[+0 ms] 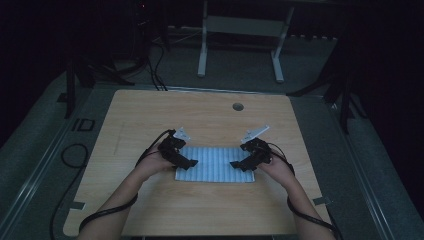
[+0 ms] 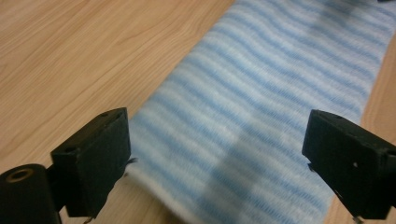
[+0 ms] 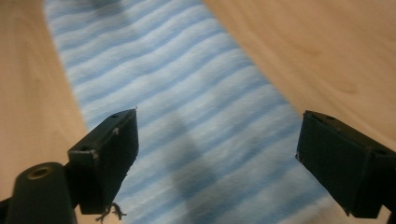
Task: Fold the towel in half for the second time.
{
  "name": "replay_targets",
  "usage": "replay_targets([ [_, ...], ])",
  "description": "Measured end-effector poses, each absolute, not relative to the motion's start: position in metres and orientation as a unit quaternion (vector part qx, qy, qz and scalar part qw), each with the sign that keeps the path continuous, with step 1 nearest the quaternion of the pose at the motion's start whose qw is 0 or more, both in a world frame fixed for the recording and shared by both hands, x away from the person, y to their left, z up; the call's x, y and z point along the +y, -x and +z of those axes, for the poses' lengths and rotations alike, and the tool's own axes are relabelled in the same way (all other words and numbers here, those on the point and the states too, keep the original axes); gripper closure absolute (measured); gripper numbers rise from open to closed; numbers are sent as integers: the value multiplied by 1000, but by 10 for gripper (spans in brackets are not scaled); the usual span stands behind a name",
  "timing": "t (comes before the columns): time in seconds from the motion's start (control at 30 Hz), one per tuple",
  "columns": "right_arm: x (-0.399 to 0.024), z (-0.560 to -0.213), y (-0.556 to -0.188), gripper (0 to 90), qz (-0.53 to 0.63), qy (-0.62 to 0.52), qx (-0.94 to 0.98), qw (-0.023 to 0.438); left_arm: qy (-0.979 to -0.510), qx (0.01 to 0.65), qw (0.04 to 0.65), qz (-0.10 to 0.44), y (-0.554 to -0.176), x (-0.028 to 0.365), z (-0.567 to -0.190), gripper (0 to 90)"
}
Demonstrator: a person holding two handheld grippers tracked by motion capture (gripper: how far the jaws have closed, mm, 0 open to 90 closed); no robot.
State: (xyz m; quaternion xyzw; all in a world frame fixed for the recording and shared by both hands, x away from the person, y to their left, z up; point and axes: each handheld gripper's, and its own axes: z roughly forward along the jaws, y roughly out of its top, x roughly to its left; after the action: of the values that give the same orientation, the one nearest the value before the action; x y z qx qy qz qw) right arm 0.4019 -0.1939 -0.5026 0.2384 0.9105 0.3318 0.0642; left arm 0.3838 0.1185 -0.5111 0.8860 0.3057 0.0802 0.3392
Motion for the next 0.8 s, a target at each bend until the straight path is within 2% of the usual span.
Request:
replay_targets([
  [0.13,-210,-506,-395,124,360,-248,892,111,-874,321,353,92,-375,135,-521,84],
  [0.4,-237,-511,-390,132,385,-282,868,134,-850,365,366,99,-370,161,-526,84],
  [0.8,-290,-527,-373,132,401,-348,828,179,-814,408,383,154,-349,212,-533,84],
])
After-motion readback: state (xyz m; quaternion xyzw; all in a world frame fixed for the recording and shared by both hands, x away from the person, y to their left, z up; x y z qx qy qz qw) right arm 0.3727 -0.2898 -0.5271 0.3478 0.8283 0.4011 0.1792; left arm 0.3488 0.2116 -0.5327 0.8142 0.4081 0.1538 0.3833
